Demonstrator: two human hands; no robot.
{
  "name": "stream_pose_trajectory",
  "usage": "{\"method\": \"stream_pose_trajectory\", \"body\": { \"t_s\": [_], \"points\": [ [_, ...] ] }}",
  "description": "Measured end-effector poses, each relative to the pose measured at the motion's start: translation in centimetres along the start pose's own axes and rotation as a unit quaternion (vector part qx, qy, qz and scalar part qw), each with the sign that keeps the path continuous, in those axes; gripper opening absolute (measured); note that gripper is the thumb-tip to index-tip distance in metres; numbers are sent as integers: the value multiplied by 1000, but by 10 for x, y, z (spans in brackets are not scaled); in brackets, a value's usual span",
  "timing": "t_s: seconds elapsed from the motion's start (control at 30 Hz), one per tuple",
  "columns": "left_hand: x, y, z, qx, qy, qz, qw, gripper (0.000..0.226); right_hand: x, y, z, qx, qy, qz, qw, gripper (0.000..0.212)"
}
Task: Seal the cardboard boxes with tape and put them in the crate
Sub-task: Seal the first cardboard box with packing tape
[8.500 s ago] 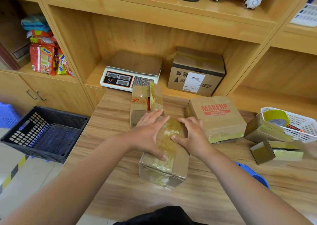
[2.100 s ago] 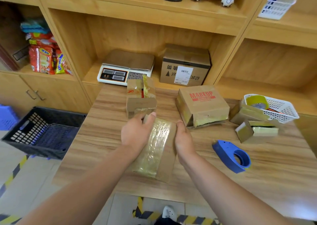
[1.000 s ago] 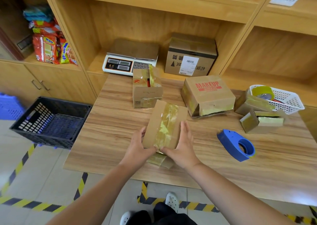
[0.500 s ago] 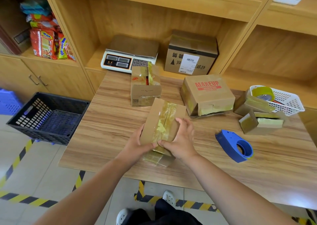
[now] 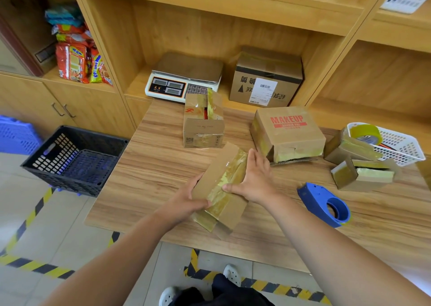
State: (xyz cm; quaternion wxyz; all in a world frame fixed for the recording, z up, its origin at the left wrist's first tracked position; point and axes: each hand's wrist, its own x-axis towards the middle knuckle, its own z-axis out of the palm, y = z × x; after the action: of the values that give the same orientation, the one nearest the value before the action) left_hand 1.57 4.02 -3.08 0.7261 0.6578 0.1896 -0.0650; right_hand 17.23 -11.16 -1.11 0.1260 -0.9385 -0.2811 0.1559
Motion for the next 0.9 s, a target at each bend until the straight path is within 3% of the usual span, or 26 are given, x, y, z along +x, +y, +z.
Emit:
{"method": "stream_pose_trajectory", "body": {
  "t_s": [0.37,0.53,0.6,0.77,0.9],
  "points": [
    [0,1,0,32,24,-19,999,80,23,9,-9,72,67,11,995,76],
    [17,20,4,246,70,-15,967,82,25,4,-10,67,94,19,993,61],
    [24,24,7,305,74,-7,950,82,21,2,-9,40,88,20,995,69],
    [31,19,6,327,91,-7,941,70,8,-5,0,-102,7,19,995,136],
    [33,16,7,314,119,-8,942,60,11,-6,0,-131,12,15,991,140]
  ]
}}
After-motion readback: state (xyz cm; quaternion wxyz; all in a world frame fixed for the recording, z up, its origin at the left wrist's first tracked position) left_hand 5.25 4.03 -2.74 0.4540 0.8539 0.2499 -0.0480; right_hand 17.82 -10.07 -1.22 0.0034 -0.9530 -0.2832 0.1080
